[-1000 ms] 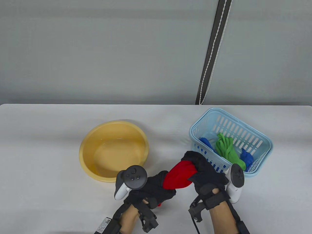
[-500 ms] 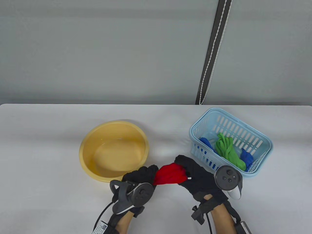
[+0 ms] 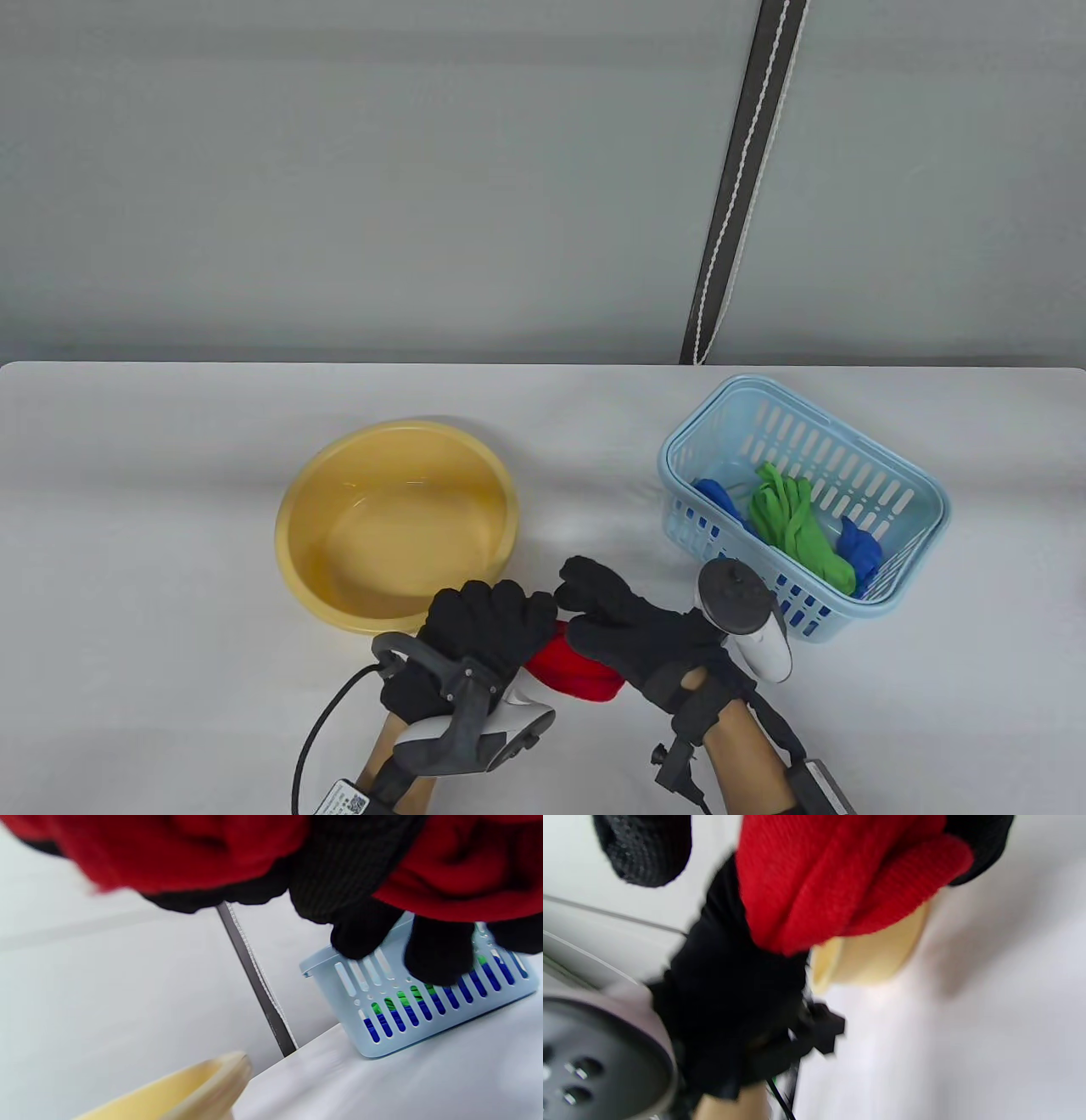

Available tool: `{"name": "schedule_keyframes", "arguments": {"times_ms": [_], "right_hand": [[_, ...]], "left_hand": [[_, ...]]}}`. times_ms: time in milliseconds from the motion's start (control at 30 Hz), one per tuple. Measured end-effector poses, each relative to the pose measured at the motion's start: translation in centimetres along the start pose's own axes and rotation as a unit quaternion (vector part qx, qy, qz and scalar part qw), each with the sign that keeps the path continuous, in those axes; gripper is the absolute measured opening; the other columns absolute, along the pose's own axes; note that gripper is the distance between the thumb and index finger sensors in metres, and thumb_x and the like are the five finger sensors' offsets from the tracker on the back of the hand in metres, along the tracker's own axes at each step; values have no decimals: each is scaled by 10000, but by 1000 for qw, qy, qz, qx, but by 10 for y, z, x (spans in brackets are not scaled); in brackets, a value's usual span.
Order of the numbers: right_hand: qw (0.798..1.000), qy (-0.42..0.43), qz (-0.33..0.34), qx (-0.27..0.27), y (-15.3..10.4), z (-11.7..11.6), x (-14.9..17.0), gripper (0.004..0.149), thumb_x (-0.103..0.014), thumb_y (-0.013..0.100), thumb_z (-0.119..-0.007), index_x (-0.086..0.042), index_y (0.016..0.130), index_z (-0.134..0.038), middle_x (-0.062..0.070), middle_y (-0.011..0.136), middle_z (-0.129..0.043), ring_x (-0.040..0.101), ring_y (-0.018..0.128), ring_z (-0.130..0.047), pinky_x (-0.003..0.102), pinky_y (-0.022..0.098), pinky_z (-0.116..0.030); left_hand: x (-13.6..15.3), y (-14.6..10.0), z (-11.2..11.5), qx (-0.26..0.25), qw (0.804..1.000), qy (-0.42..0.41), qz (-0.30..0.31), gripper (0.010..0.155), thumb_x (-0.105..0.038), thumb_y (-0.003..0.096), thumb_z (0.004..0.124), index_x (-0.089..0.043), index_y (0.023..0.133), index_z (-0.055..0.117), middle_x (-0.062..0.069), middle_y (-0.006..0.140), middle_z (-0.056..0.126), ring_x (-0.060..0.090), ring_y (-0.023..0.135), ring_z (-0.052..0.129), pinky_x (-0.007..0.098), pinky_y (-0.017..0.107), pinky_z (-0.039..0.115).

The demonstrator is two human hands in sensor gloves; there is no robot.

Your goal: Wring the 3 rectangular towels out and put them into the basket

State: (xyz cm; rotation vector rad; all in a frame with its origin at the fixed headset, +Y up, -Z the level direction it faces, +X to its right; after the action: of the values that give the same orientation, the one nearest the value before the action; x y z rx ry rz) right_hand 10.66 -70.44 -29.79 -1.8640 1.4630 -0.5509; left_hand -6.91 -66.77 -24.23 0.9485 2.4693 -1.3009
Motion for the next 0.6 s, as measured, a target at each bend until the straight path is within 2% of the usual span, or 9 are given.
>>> {"name": "schedule_keyframes", "arguments": {"times_ms": [100, 233, 367, 467, 533, 600], "right_hand": [[998, -42, -33, -28, 6, -5, 3, 1082, -623, 442, -902, -61, 1192, -359, 323, 1090, -683, 510, 789, -906, 569, 467, -811], [992, -94, -67, -46, 12, -12, 5, 1057, -548, 424, -978, -19, 1165, -441, 248, 956, -840, 367, 636, -978, 501, 425, -838], [975, -197, -94, -32, 16, -19, 1, 796, -441, 451, -1019, -84, 1062, -654, 137, 820, -920, 288, 547, -994, 456, 387, -851], [953, -284, -105, 14, 16, -24, -5, 595, -370, 477, -1004, -143, 956, -734, 99, 779, -945, 283, 539, -1018, 450, 367, -866], [939, -326, -101, 53, 14, -26, -8, 519, -337, 483, -990, -160, 914, -761, 116, 781, -967, 326, 570, -1053, 461, 353, -889], [914, -383, -92, 99, 12, -29, -11, 482, -316, 493, -973, -171, 900, -759, 168, 810, -965, 379, 605, -1062, 490, 368, -902]], "left_hand": [[-6, 2, 0, -1, 1000, 8, 10, 414, -435, 470, 955, -379, 853, 808, -16, 643, 988, 246, 371, 1022, 433, 259, 900], [-6, 3, 1, 3, 1000, 6, 8, 416, -445, 464, 961, -371, 848, 816, -19, 638, 991, 239, 363, 1021, 428, 253, 899], [-7, 2, 5, 17, 1000, 4, 3, 412, -467, 455, 970, -360, 831, 838, -31, 607, 1003, 223, 330, 1020, 410, 231, 902], [-7, 3, 7, 29, 999, -6, -11, 405, -491, 455, 968, -343, 815, 858, -39, 557, 1019, 203, 278, 1016, 391, 194, 901], [-7, 4, 7, 36, 999, -11, -21, 401, -509, 456, 963, -326, 802, 874, -49, 518, 1029, 189, 238, 1012, 375, 164, 902], [-7, 5, 9, 47, 998, -28, -36, 399, -519, 458, 960, -310, 790, 887, -54, 490, 1034, 178, 208, 1007, 364, 142, 900]]}}
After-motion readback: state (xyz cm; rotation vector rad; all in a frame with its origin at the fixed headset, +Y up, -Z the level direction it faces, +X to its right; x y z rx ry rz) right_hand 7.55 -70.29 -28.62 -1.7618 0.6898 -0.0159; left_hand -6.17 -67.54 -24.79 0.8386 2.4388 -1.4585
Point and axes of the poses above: the tracker on the back of each hand, its own x axis roughly to the little-finger side, its own y axis roughly from the wrist to the fingertips, z = x × y, the point moved 1 cm from there along y, roughly from the wrist to the fingertips
